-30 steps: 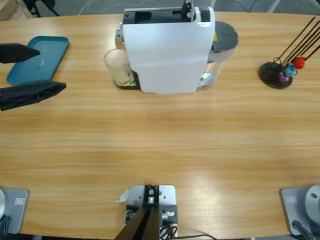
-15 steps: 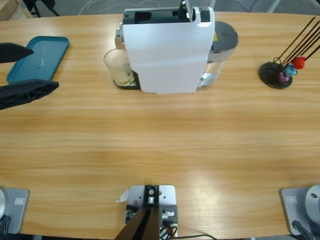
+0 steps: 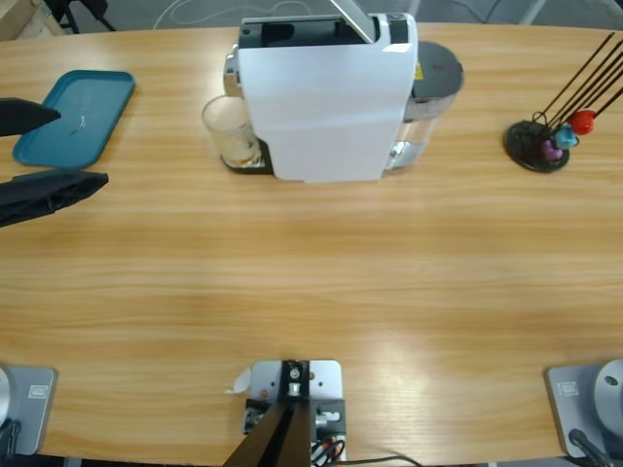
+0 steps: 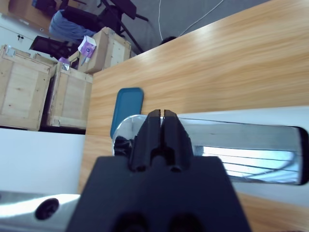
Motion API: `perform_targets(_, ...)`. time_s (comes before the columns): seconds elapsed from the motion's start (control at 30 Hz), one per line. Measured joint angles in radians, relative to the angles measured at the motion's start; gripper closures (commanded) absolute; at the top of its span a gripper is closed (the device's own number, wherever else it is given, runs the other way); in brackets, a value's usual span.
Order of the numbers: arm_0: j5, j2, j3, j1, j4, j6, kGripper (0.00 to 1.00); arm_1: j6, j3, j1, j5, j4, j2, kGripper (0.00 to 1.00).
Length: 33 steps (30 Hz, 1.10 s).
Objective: Pour coffee
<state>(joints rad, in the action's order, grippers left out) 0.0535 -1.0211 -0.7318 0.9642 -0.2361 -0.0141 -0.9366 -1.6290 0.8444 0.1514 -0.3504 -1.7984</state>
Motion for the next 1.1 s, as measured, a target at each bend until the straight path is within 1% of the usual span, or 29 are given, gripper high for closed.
perform_targets(0.23, 0.012, 0.046, 0.015, 0.000, -0.006, -0.013, 0.000, -0.037, 0.042, 0.026, -0.015, 0.089, -0.050, 1.000)
perform_targets(0.33, 0.016, 0.058, 0.018, 0.000, -0.006, -0.016, 0.000, -0.053, 0.064, 0.054, -0.032, 0.119, -0.087, 1.000)
perform_targets(0.57, 0.016, 0.059, 0.018, 0.000, -0.006, -0.016, 0.000, -0.085, 0.093, 0.060, -0.036, 0.156, -0.091, 1.000)
perform_targets(0.7, 0.016, 0.059, 0.018, 0.000, -0.006, -0.016, 0.000, -0.088, 0.093, 0.060, -0.033, 0.145, -0.092, 1.000)
perform_targets(0.77, 0.016, 0.059, 0.018, 0.000, -0.006, -0.016, 0.000, -0.087, 0.090, 0.063, -0.013, 0.125, -0.092, 1.000)
perform_targets(0.97, 0.016, 0.059, 0.018, 0.000, -0.006, -0.016, 0.000, -0.007, 0.062, 0.066, 0.043, 0.088, -0.115, 1.000)
perform_targets(1.1, 0.016, 0.059, 0.018, 0.000, -0.006, -0.016, 0.000, 0.032, 0.004, 0.065, 0.052, 0.020, -0.142, 1.000)
